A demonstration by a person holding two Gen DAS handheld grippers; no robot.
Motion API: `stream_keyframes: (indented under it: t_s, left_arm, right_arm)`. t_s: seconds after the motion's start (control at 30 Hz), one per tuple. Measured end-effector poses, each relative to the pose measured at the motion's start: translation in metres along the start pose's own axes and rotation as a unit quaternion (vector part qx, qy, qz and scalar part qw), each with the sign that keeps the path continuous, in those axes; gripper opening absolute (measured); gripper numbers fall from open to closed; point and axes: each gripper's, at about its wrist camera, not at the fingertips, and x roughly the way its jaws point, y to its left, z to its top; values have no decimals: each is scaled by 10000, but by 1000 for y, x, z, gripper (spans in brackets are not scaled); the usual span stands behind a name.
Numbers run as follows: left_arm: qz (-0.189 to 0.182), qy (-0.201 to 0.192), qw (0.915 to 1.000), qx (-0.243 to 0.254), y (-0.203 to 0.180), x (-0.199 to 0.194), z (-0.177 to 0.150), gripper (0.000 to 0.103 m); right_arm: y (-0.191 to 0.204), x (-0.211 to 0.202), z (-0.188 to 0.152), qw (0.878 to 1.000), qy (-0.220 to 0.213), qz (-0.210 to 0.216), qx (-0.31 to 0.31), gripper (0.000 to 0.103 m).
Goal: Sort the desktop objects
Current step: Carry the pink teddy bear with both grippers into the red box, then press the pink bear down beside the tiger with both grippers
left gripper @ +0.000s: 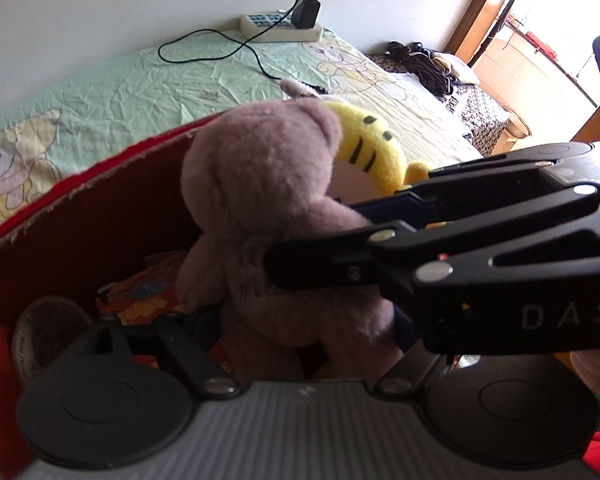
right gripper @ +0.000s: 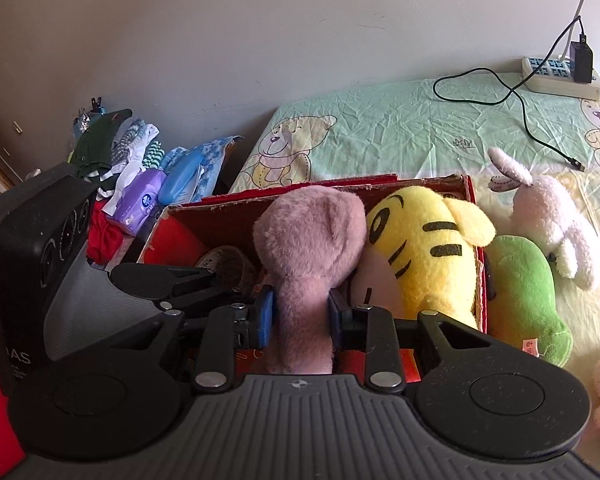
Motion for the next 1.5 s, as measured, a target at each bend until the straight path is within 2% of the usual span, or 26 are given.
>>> stream_keyframes:
  t_s: [0.13, 0.33, 0.4, 0.8, 1.2, 1.5]
  left_arm:
    - [44, 72, 9999, -61, 1, 3, 1, 89]
    - [-28, 124, 9998, -166, 5, 5, -3, 91]
    - [-9, 146, 9998, -128, 4, 7, -3, 91]
    - [135, 195, 9996, -169, 3, 6, -2, 99]
    - [166, 259, 9994, -173, 1, 3, -3, 99]
    - [378, 311, 9987, -112, -7, 4, -3, 100]
  right_arm:
    - [0, 10, -1, 9999, 31, -103, -59, 30]
    - [-1, 20, -1, 9997, 186, -83, -94, 30]
    - [-5, 26, 1, 9996, 278, -75, 8, 30]
    - [-11, 22, 0, 9988, 167, 123, 446, 30]
    - [-14, 18, -5, 9978, 250, 136, 602, 26]
    - [-18, 16, -10, 9971, 199, 126, 722, 23]
